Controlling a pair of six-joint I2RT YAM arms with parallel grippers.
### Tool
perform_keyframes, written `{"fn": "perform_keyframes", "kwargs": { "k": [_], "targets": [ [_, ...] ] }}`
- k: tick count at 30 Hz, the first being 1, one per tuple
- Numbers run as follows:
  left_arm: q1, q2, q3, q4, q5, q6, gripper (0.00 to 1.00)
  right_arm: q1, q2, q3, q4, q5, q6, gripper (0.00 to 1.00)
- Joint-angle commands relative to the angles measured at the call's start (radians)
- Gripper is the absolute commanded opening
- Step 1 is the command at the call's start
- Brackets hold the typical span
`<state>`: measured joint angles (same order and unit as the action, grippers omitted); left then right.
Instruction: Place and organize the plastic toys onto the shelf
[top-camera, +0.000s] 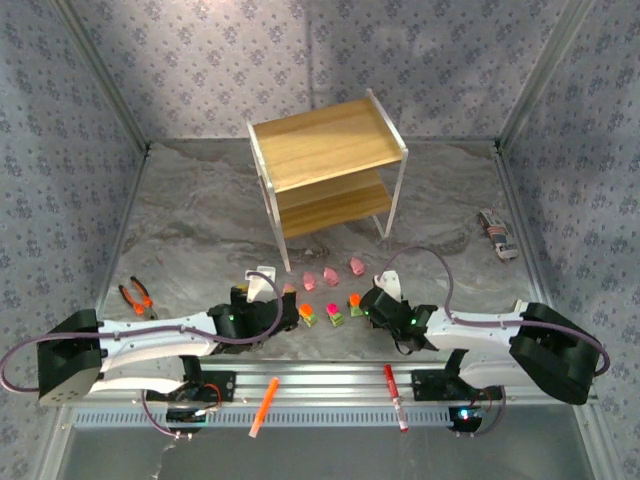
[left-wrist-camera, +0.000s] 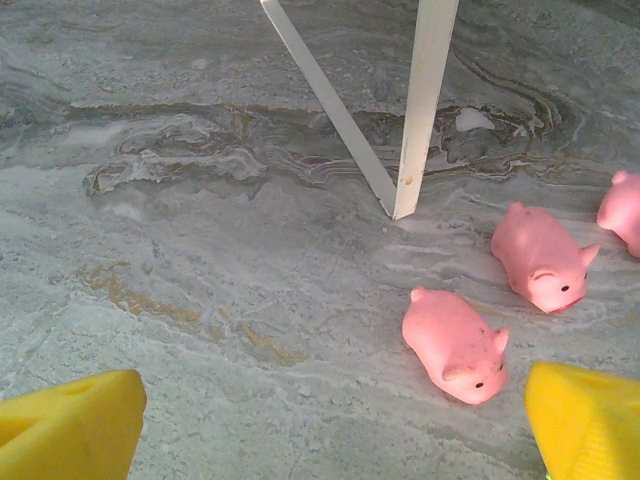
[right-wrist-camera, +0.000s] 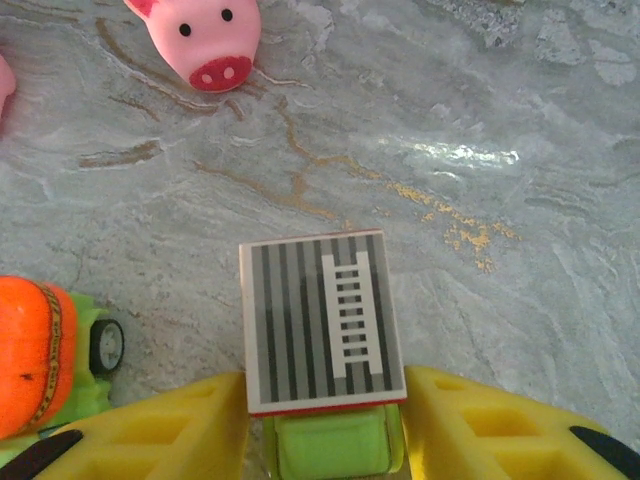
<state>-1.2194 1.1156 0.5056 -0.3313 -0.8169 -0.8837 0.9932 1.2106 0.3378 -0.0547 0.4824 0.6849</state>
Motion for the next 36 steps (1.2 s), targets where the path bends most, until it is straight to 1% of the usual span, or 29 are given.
{"fn": "perform_keyframes", "kwargs": {
  "k": [1,8,14,18,21,25,30,36],
  "targets": [
    [-0.006,0.003,0.034,-0.021,-0.031,-0.009,0.97,0.009,-0.01,-0.02,-0.028,0.024,0.028,0.44],
    [-0.006,-0.008,0.034,-0.026,-0.041,-0.007,0.97,0.013,-0.003,-0.009,-0.038,0.035,0.021,0.37],
    [-0.006,0.008,0.043,-0.017,-0.044,0.004,0.97,0.028,-0.006,0.013,-0.071,0.068,0.02,0.27],
    [-0.006,0.02,0.053,0.002,-0.028,0.04,0.97,0.037,-0.008,0.03,-0.095,0.084,0.019,0.24],
    [-0.006,0.023,0.058,0.017,0.0,0.082,0.97,0.043,-0.023,0.038,-0.115,0.093,0.019,0.21],
    [-0.006,0.005,0.054,0.058,0.059,0.16,0.96,0.046,-0.065,0.047,-0.149,0.102,0.017,0.21],
    [-0.006,-0.05,0.032,0.105,0.168,0.259,0.91,0.045,-0.121,0.067,-0.208,0.101,-0.001,0.21],
    [-0.006,-0.145,0.014,0.035,0.26,0.29,0.91,0.041,-0.181,0.096,-0.265,0.093,-0.026,0.2]
  ]
}}
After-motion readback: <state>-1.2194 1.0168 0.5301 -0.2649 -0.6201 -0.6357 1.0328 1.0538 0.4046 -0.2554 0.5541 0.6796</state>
